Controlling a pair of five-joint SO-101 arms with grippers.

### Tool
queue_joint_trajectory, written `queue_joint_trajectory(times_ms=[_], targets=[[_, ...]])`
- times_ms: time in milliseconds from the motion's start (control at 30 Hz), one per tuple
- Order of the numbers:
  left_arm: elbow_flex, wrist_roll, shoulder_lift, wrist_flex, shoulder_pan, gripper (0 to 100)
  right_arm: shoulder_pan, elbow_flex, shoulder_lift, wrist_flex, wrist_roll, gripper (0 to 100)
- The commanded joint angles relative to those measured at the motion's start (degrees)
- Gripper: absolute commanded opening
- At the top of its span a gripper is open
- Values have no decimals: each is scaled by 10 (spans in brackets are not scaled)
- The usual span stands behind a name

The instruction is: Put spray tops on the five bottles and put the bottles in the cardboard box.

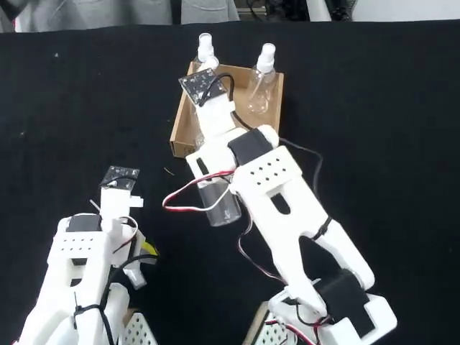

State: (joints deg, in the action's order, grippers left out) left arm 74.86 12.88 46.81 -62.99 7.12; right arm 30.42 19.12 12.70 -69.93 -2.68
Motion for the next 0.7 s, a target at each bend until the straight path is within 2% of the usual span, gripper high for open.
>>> queue_joint_trajectory(times_ms=[0,233,500,667], targets=[[-7,0,4,5,-2,286,-15,9,36,41,0,23],[-7,0,4,25,-2,120,-15,17,39,49,0,23],[-16,-3,4,23,-2,105,-15,17,39,49,0,23],[-33,-72,4,27,47,106,-15,17,39,49,0,23]])
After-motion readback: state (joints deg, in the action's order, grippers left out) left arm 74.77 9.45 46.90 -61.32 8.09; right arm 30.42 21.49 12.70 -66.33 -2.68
